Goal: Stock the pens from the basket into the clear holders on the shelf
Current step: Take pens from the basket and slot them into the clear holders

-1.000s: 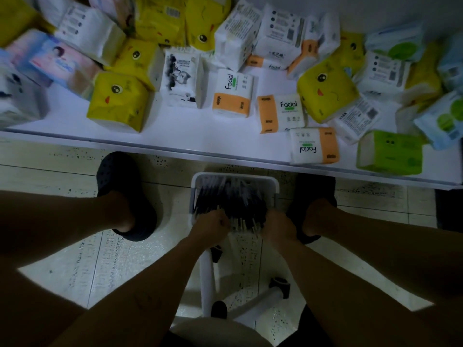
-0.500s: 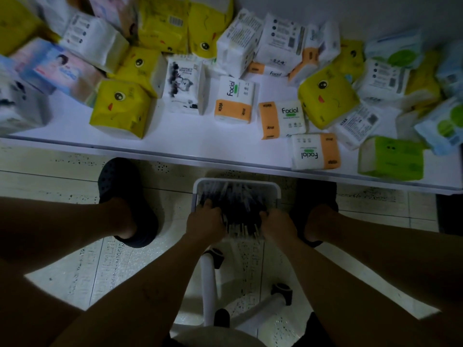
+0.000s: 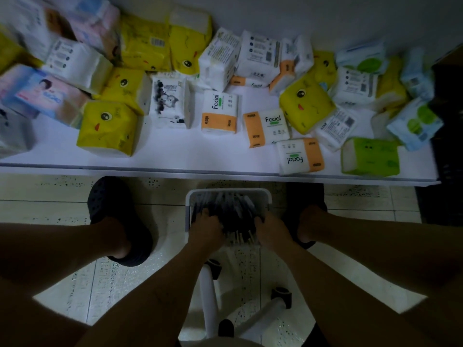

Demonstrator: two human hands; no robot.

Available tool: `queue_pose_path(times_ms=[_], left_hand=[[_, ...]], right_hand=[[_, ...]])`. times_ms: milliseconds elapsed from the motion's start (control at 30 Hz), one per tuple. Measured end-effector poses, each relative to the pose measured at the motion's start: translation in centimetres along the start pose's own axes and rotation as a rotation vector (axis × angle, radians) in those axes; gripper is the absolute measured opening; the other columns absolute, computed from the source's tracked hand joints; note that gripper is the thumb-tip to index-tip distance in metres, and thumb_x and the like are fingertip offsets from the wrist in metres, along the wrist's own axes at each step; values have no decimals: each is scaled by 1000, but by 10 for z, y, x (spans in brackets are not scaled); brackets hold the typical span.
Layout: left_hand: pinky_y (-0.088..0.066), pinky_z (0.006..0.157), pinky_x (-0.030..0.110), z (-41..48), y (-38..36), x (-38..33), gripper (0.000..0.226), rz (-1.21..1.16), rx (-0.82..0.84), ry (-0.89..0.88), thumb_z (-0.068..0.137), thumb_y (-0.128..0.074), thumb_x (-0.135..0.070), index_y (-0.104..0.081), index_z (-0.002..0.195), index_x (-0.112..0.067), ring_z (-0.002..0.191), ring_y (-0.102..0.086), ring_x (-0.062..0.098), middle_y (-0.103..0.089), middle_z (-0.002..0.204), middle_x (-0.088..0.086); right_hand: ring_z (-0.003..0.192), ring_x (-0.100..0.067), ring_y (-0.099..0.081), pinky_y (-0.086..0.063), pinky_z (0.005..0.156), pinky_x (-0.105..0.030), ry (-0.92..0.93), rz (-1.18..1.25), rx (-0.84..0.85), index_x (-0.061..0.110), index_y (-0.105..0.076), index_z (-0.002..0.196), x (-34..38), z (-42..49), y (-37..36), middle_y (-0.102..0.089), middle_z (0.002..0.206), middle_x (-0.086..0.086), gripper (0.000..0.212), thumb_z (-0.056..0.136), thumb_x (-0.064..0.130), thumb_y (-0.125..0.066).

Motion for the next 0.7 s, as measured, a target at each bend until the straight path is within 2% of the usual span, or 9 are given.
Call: queue_pose_path(times_ms=[67, 167, 267, 300, 367, 467, 533, 600, 700], left_hand=[[-51, 90, 37, 2, 4, 0, 36, -2, -18, 1, 91, -58, -24, -59, 124, -9, 116, -50, 28, -50, 128, 10], [-50, 84, 32, 3, 15, 3, 30, -43, -78, 24, 93, -57, -22, -57, 121, -10, 104, -60, 22, -62, 116, 8], [-46, 95, 38, 5, 22, 8, 41, -137, -97, 82, 94, -57, -24, -43, 129, -9, 110, -59, 24, -62, 118, 9], [-42, 101, 41, 7, 23, 9, 44, -164, -82, 99, 93, -57, -24, -41, 131, -8, 115, -57, 25, -60, 122, 10], [-41, 105, 44, 11, 21, 12, 46, -224, -44, 131, 92, -58, -23, -41, 131, -6, 118, -55, 26, -60, 123, 12], [-51, 84, 35, 13, 20, 10, 28, -336, -14, 159, 91, -55, -11, -54, 117, -4, 99, -61, 26, -64, 105, 13], [-48, 71, 34, 7, 22, 7, 18, -449, -6, 203, 92, -49, -6, -56, 108, -2, 83, -57, 22, -60, 89, 10], [-46, 71, 34, -1, 21, 4, 17, -549, 17, 237, 95, -43, -9, -57, 103, -1, 82, -57, 25, -59, 87, 12], [-47, 76, 34, -13, 26, -1, 28, -620, 4, 228, 102, -38, -21, -57, 107, -1, 93, -61, 31, -64, 103, 19]], right_hand=[[89, -29, -59, -49, 77, -37, 97, 58, -14, 4, -54, 113, 11, -3, 3, -61, 101, -16, 29, 104, 25, -36], [71, -21, -53, -44, 64, -33, 141, 75, 9, 7, -53, 106, 14, 3, 1, -56, 84, -10, 18, 103, 17, -39], [84, -34, -61, -53, 77, -49, 128, 77, 26, 15, -50, 100, 9, 5, -5, -59, 90, -16, 6, 98, 13, -46], [88, -36, -61, -53, 79, -51, 126, 53, 26, 14, -50, 98, 8, 5, -5, -59, 93, -17, 5, 97, 11, -46], [86, -33, -59, -51, 74, -44, 116, 18, 27, 12, -48, 96, 8, 4, -3, -57, 91, -16, 4, 97, 10, -46], [82, -28, -56, -44, 70, -35, 128, 70, -3, 6, -53, 103, 14, 8, 3, -56, 89, -14, 17, 101, 20, -42], [82, -29, -57, -44, 69, -35, 182, 97, -31, 8, -56, 106, 22, 7, 7, -58, 88, -12, 24, 103, 26, -41], [78, -28, -58, -47, 67, -36, 238, 124, -32, 17, -56, 99, 28, 4, 10, -58, 83, -9, 16, 102, 24, -42], [79, -29, -60, -53, 71, -42, 253, 95, -36, 15, -56, 96, 30, -1, 13, -60, 87, -13, 11, 99, 13, -45]])
Point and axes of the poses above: each hand's wrist, its own z-axis towards the middle knuckle, its own y-axis out of the back of the hand, x = y × z, the point moved 8 cm from there along z, towards the middle knuckle
